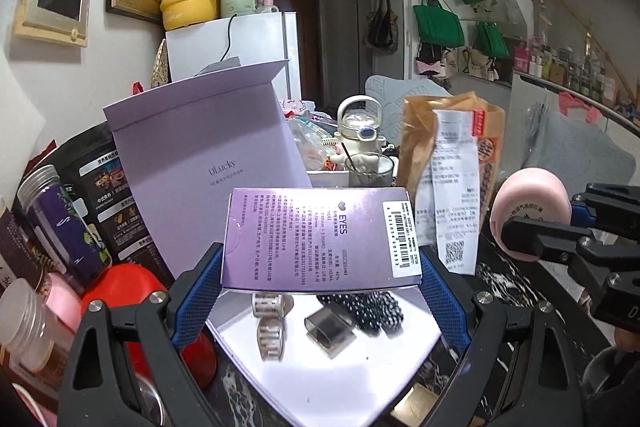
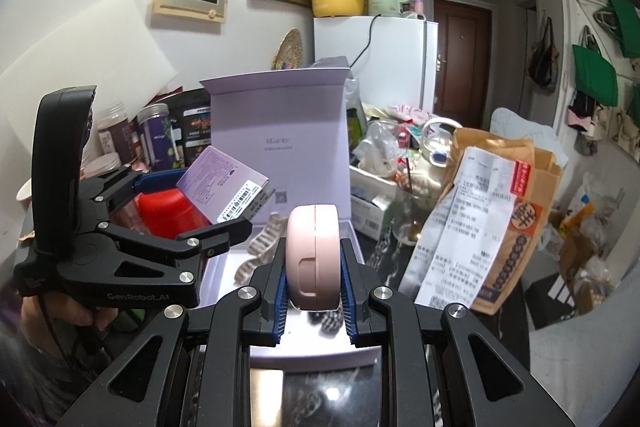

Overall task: Organize rigid objects
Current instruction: 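Carry the purple card with the left tool while the right tool carries the compact to the box, then open the right tool releasing the compact into the box while the left tool holds the card, then lower the purple card into the box and open the left tool, then withdraw both tools from the box toward the gold case and star clip, then grasp the gold rectangular case with the right tool while the left tool grasps the clear star clip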

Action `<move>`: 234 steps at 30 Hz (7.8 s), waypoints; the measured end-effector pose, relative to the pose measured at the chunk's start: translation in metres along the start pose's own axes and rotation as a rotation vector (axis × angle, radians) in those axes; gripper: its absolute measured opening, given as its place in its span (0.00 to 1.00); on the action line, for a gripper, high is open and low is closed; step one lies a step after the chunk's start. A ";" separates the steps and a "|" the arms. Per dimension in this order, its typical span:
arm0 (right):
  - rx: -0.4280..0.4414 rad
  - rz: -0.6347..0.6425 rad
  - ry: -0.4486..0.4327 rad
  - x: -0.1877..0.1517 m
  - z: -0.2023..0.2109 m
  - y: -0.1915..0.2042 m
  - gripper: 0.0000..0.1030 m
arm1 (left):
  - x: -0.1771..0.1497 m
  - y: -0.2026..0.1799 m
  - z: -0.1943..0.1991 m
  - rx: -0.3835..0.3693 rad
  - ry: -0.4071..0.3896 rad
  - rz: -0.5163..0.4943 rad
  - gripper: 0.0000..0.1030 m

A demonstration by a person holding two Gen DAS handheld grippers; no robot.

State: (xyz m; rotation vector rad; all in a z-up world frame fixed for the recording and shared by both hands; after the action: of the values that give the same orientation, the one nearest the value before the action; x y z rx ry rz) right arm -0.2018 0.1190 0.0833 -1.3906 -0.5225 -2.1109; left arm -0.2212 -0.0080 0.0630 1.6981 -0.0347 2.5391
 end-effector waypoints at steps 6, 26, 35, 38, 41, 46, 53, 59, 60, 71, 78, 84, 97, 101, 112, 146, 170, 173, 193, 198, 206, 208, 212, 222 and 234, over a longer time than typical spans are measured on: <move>0.011 -0.005 -0.006 0.004 -0.023 -0.003 0.21 | 0.000 0.010 -0.021 0.035 0.011 0.007 0.90; -0.011 -0.050 0.139 -0.037 -0.101 -0.027 0.21 | -0.041 0.033 -0.078 0.093 0.173 -0.020 0.90; 0.025 -0.082 0.227 -0.058 -0.124 -0.028 0.21 | -0.058 0.032 -0.095 0.073 0.247 -0.026 0.90; 0.028 -0.086 0.253 -0.065 -0.132 -0.029 0.21 | -0.065 0.033 -0.100 0.080 0.280 -0.032 0.90; 0.045 -0.098 0.280 -0.072 -0.140 -0.029 0.21 | -0.073 0.033 -0.107 0.085 0.322 -0.037 0.90; 0.065 -0.116 0.314 -0.082 -0.149 -0.029 0.21 | -0.082 0.033 -0.116 0.075 0.369 -0.034 0.90; 0.064 -0.111 0.335 -0.089 -0.155 -0.027 0.21 | -0.092 0.034 -0.124 0.078 0.423 -0.031 0.90; 0.028 -0.077 0.354 -0.096 -0.160 -0.027 0.21 | -0.100 0.034 -0.129 0.087 0.463 -0.037 0.90; 0.029 -0.079 0.355 -0.097 -0.160 -0.027 0.21 | -0.100 0.035 -0.129 0.087 0.466 -0.038 0.90; 0.027 -0.087 0.367 -0.101 -0.162 -0.029 0.22 | -0.103 0.038 -0.128 0.089 0.492 -0.028 0.90; 0.024 -0.090 0.366 -0.099 -0.159 -0.033 0.32 | -0.104 0.039 -0.126 0.082 0.498 -0.006 0.90; 0.041 -0.101 0.369 -0.096 -0.159 -0.030 0.40 | -0.104 0.038 -0.123 0.103 0.503 -0.031 0.90; 0.019 -0.067 0.323 -0.081 -0.129 -0.029 0.43 | -0.089 0.032 -0.101 0.128 0.482 -0.018 0.91; 0.014 -0.068 0.316 -0.077 -0.119 -0.031 0.45 | -0.082 0.028 -0.091 0.134 0.474 -0.015 0.91; -0.032 -0.058 0.274 -0.058 -0.079 -0.034 0.45 | -0.065 0.014 -0.071 0.119 0.433 -0.018 0.91; -0.153 0.009 0.004 -0.015 0.063 -0.016 0.74 | 0.008 -0.035 0.069 0.070 0.066 -0.026 1.00; -0.150 0.035 -0.007 -0.055 0.102 0.024 0.80 | -0.045 -0.039 0.108 0.063 0.095 -0.047 1.00; -0.145 0.031 0.003 -0.063 0.101 0.027 0.80 | -0.055 -0.037 0.108 0.073 0.108 -0.051 1.00; -0.092 -0.049 0.108 -0.128 0.082 0.033 0.80 | -0.131 -0.032 0.098 -0.003 0.254 0.002 1.00; -0.073 -0.057 0.139 -0.143 0.073 0.035 0.80 | -0.145 -0.029 0.093 -0.016 0.285 0.022 1.00; -0.043 -0.084 0.203 -0.166 0.052 0.039 0.80 | -0.167 -0.030 0.088 -0.022 0.332 0.024 1.00; -0.033 -0.092 0.214 -0.170 0.048 0.040 0.80 | -0.173 -0.029 0.087 -0.028 0.345 0.034 1.00; -0.029 -0.094 0.238 -0.178 0.038 0.041 0.80 | -0.181 -0.029 0.085 -0.036 0.364 0.043 1.00; 0.008 -0.107 0.287 -0.187 0.008 0.044 0.77 | -0.193 -0.024 0.080 -0.058 0.392 0.084 1.00; 0.014 -0.091 0.334 -0.195 -0.012 0.043 0.44 | -0.194 -0.022 0.076 -0.085 0.397 0.112 1.00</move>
State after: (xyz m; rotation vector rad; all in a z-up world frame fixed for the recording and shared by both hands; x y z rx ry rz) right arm -0.1226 0.1244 -0.1001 -0.9917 -0.4695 -2.3455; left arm -0.0757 -0.0025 -0.0874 1.1687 -0.2123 2.8613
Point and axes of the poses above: each gripper's, at about its wrist camera, not at the fingertips, and z roughly against the way its jaws point, y to its left, x to its top, the point moved 4 cm from there along -z, roughly the way its jaws point, and after that the axes turned 8 degrees about -y, right-handed, at the moved point
